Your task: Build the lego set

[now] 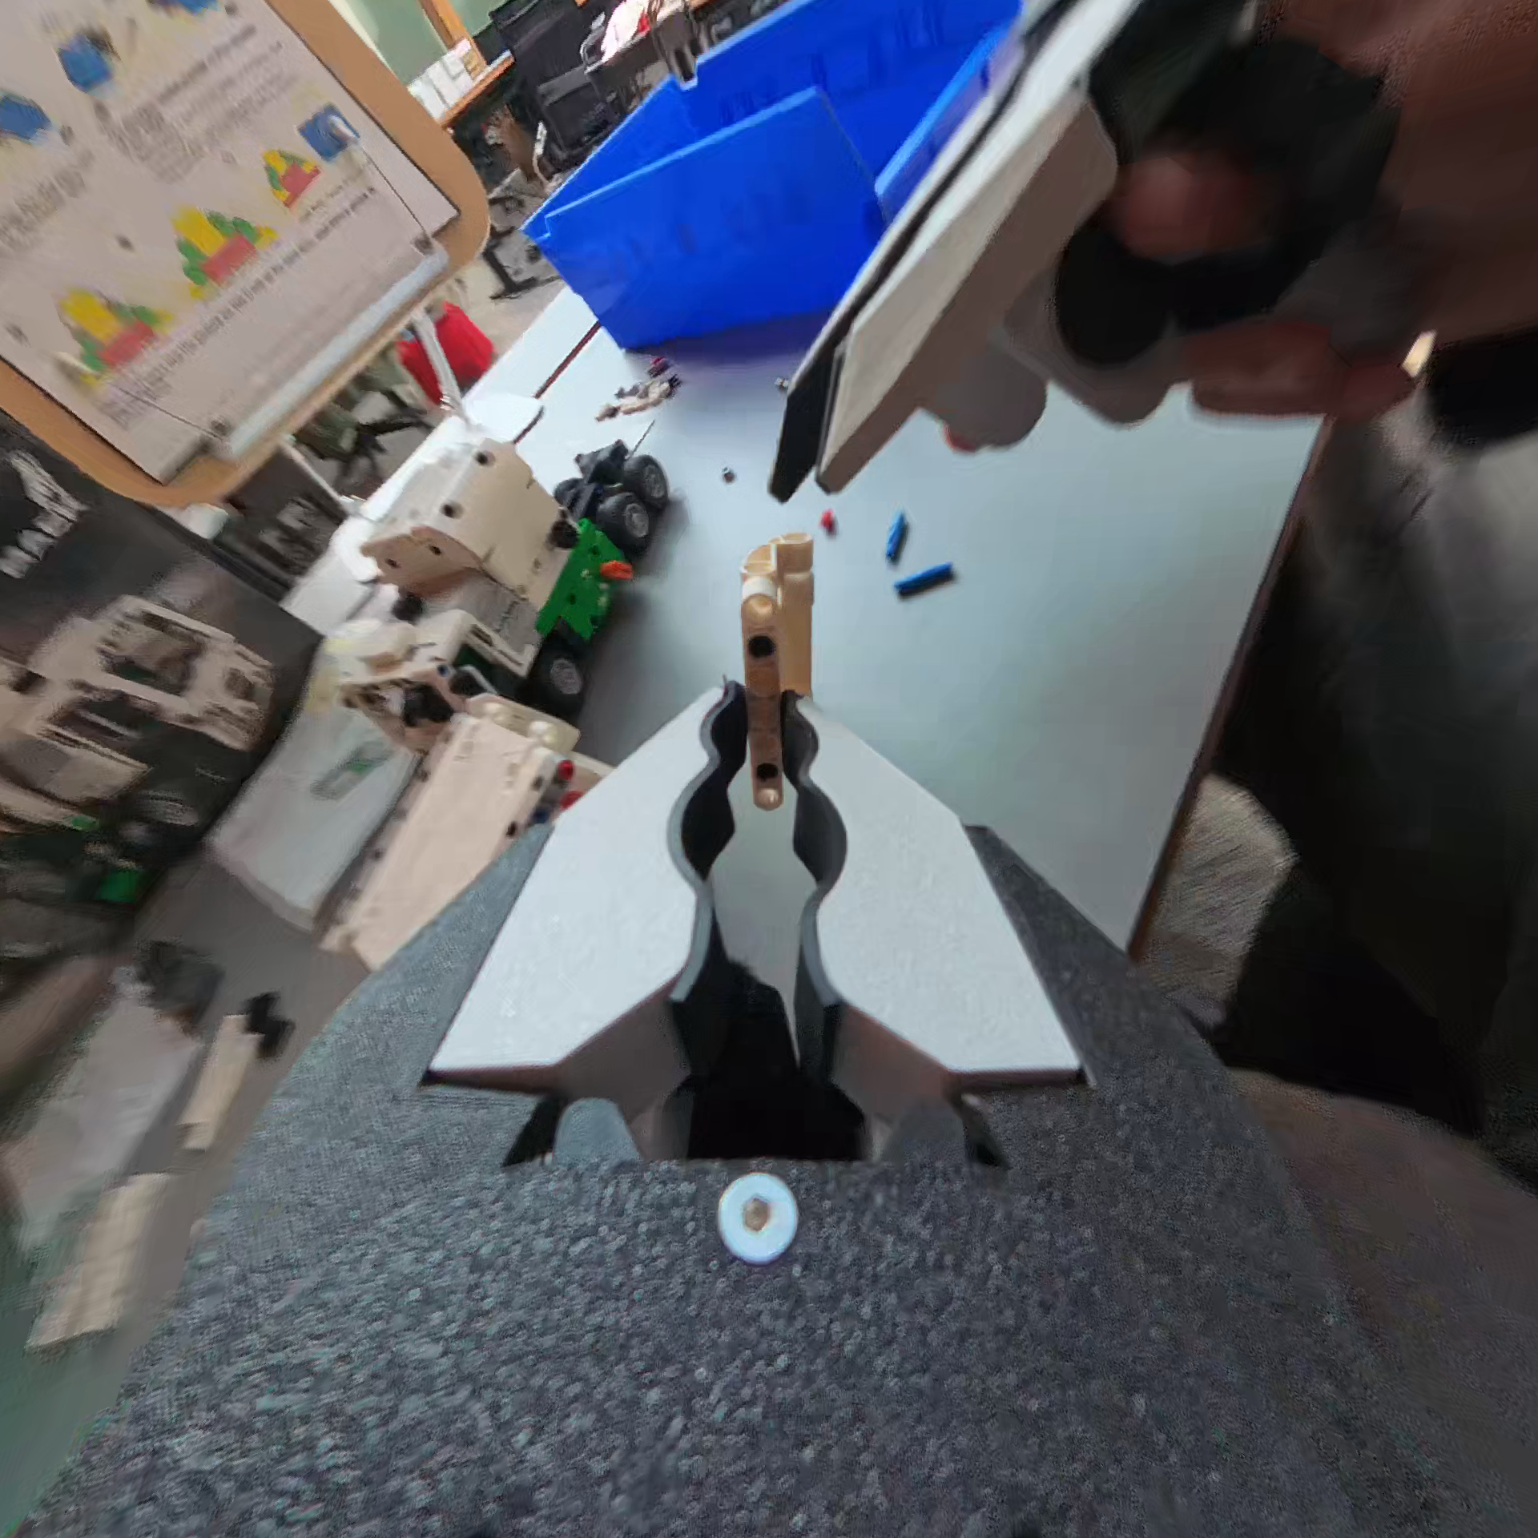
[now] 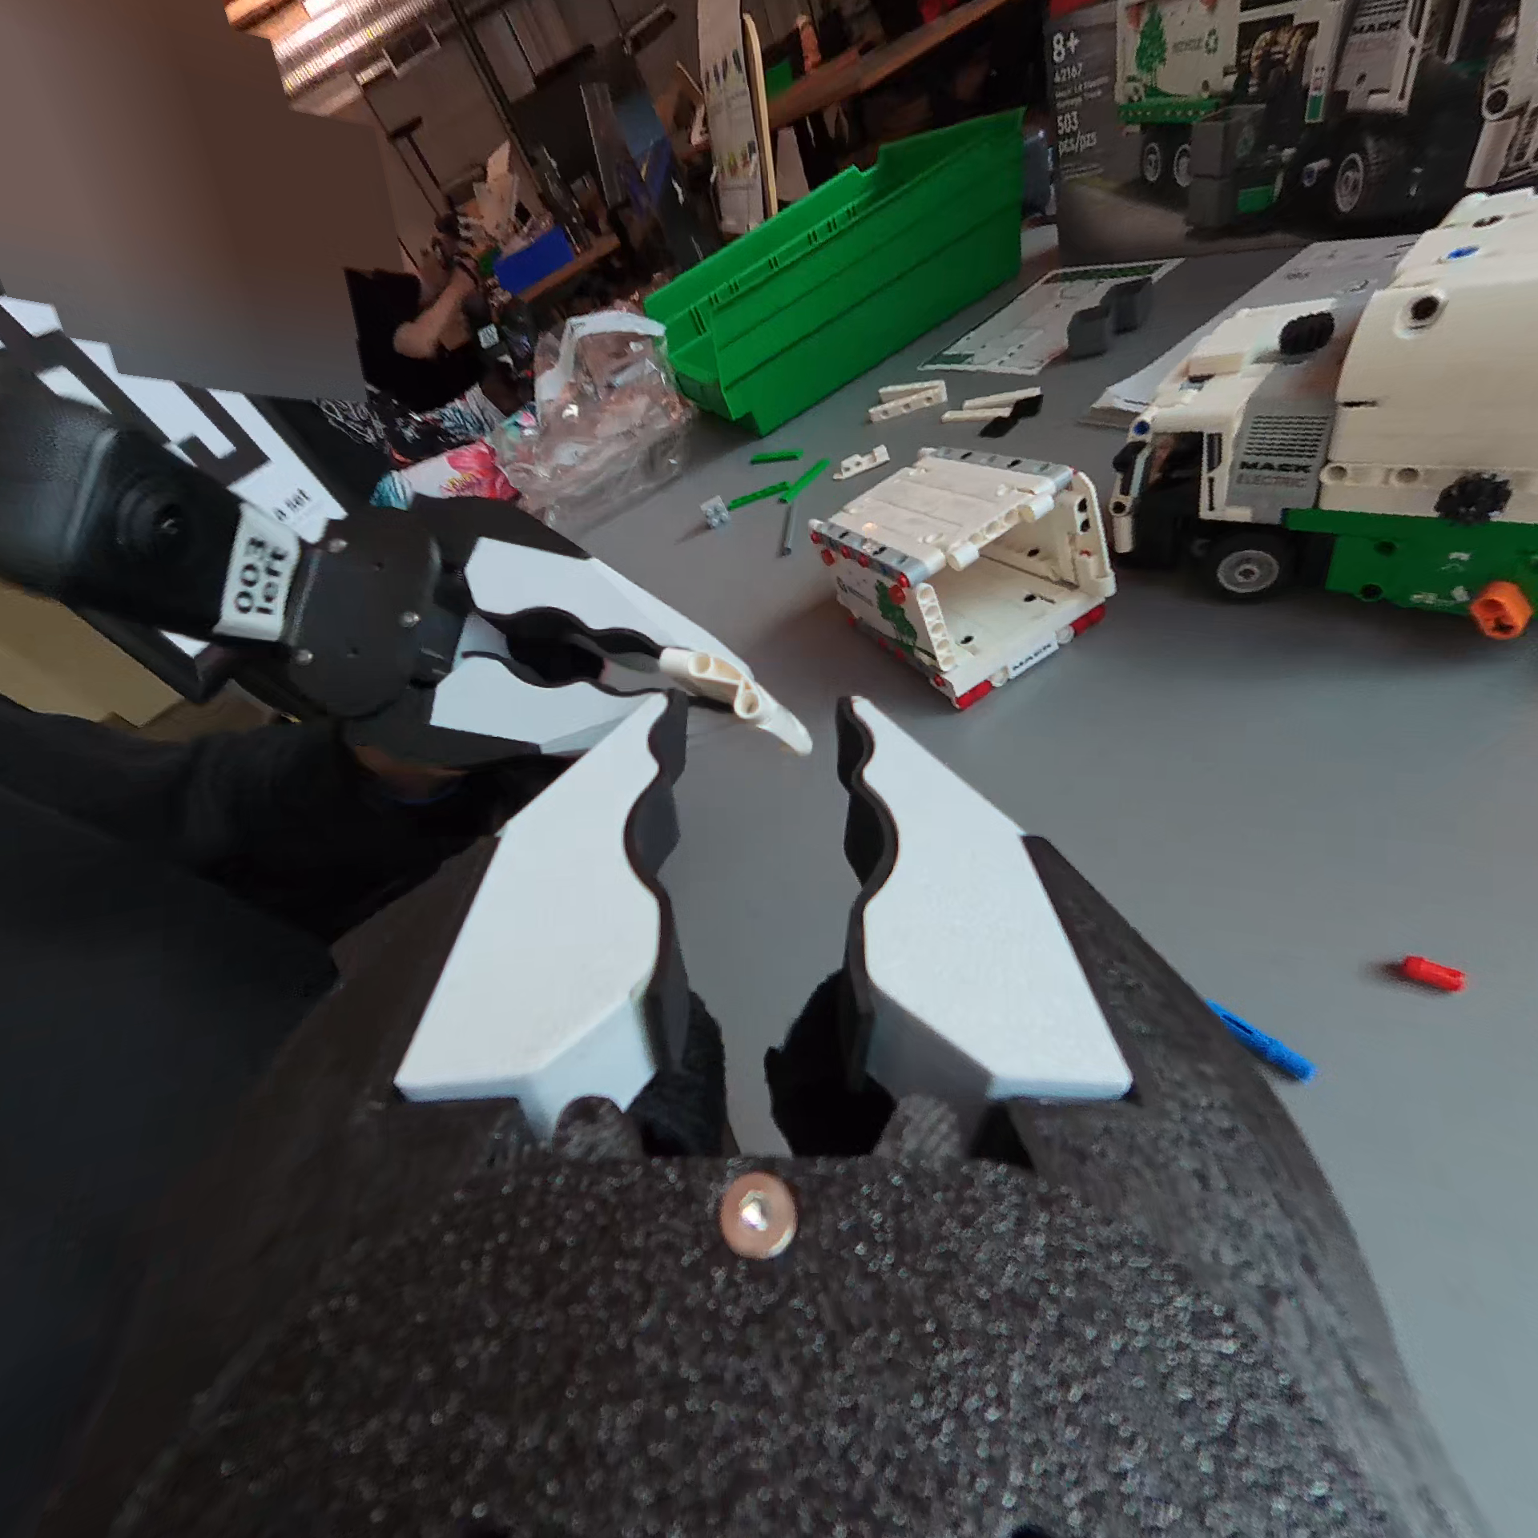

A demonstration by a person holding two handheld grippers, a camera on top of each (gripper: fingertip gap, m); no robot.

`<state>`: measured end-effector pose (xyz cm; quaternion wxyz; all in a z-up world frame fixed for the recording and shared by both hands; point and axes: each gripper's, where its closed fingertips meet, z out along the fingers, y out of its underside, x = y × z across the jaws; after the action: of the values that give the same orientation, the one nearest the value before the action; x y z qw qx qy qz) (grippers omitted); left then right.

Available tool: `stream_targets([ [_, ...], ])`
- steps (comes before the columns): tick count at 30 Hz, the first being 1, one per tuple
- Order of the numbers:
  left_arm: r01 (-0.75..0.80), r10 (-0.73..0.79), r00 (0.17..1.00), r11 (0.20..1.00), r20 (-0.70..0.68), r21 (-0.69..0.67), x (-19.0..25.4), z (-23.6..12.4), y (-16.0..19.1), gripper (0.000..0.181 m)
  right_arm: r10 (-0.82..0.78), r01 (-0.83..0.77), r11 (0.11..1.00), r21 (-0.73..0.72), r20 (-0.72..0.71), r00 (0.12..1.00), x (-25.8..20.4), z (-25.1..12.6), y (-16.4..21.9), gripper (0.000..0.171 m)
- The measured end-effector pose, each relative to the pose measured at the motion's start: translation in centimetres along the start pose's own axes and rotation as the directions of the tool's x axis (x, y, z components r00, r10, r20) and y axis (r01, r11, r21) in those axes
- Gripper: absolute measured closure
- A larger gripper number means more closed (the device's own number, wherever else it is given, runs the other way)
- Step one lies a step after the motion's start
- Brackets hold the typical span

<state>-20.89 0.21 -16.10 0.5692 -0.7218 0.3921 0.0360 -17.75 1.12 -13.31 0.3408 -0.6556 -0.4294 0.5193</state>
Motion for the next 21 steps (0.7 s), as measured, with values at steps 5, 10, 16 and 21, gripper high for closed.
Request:
stream_targets([
  [5, -0.503, 0.525, 0.840, 0.848, 0.136, -0.164, 0.2, 1.9, 1.8, 0.176, 0.002, -0.013, 0.985, -0.174, -0.067, 0.998, 1.9, -0.4, 3.1, 0.129],
  [10, -0.647, 0.679, 0.714, 0.733, 0.173, -0.209, 0.9, 3.6, 1.0, 0.176, 0.015, -0.025, 0.976, -0.217, -0.049, 0.999, 2.6, 0.9, 4.7, 0.122],
  [16, -0.656, 0.688, 0.710, 0.723, 0.149, -0.216, 1.4, 5.0, 1.5, 0.176, 0.030, -0.043, 0.969, -0.244, -0.059, 0.998, 4.0, 1.1, 5.0, 0.137],
  [21, -0.469, 0.477, 0.879, 0.867, 0.005, -0.165, 1.6, 4.4, 3.3, 0.156, -0.043, 0.013, 0.932, -0.362, -0.074, 0.996, 6.5, 1.1, 5.8, 0.137],
])
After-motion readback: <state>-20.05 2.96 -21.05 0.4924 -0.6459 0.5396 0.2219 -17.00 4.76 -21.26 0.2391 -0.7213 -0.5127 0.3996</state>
